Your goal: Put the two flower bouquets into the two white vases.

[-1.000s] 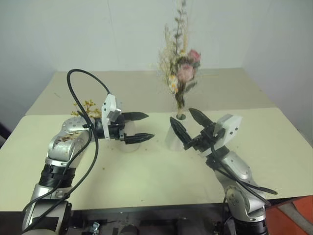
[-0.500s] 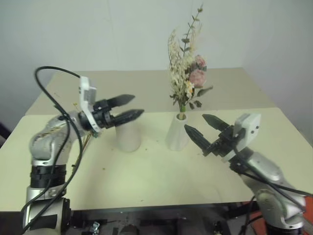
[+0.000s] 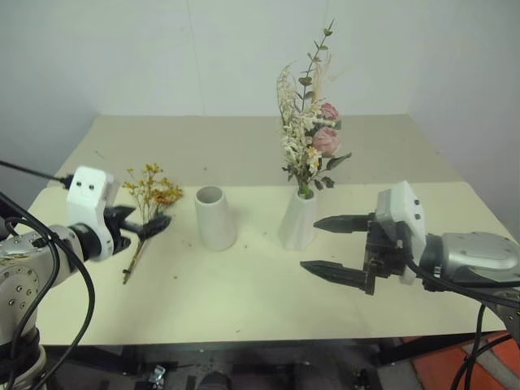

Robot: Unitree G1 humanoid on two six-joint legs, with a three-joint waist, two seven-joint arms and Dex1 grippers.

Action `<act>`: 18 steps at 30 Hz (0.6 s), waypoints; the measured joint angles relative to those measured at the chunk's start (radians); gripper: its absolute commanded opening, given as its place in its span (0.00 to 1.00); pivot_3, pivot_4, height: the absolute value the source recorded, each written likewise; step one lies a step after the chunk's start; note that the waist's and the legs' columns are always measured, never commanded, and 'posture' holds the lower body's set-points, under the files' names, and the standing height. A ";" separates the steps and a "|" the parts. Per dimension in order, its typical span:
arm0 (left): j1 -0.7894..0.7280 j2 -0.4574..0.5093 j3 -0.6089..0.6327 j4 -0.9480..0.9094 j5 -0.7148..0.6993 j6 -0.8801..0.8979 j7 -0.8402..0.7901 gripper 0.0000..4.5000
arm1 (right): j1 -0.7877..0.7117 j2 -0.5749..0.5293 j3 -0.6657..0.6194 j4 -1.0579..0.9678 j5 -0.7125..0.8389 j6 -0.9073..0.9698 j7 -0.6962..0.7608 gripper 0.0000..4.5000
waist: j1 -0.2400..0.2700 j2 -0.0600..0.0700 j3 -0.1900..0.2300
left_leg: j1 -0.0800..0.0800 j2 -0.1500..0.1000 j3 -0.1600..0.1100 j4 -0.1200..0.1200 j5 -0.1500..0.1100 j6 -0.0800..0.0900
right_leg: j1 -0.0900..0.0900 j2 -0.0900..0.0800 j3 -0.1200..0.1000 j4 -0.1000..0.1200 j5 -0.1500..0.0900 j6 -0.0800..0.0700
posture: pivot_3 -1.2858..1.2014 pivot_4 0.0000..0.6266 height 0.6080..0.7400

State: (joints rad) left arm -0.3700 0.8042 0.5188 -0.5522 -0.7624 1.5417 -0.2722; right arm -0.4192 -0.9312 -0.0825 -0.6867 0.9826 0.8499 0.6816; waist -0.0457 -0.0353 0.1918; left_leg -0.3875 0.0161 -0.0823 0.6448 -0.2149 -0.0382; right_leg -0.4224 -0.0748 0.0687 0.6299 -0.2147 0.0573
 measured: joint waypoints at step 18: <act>-0.259 -0.077 -0.332 0.402 0.212 0.026 0.172 1.00 | -0.124 0.100 0.145 0.040 -0.036 0.042 -0.002 0.99 | 0.006 -0.002 0.000 | -0.003 -0.001 0.000 -0.001 0.000 0.000 | -0.002 -0.001 0.000 -0.001 0.001 -0.001 | 0.52 0.24 1.00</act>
State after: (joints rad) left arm -0.6293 0.7270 0.1866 -0.1503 -0.5504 1.5680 -0.0998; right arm -0.5430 -0.8315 0.0621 -0.6466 0.9469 0.8922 0.6792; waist -0.0401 -0.0368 0.1917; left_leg -0.3901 0.0151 -0.0824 0.6442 -0.2148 -0.0386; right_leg -0.4245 -0.0756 0.0685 0.6289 -0.2140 0.0564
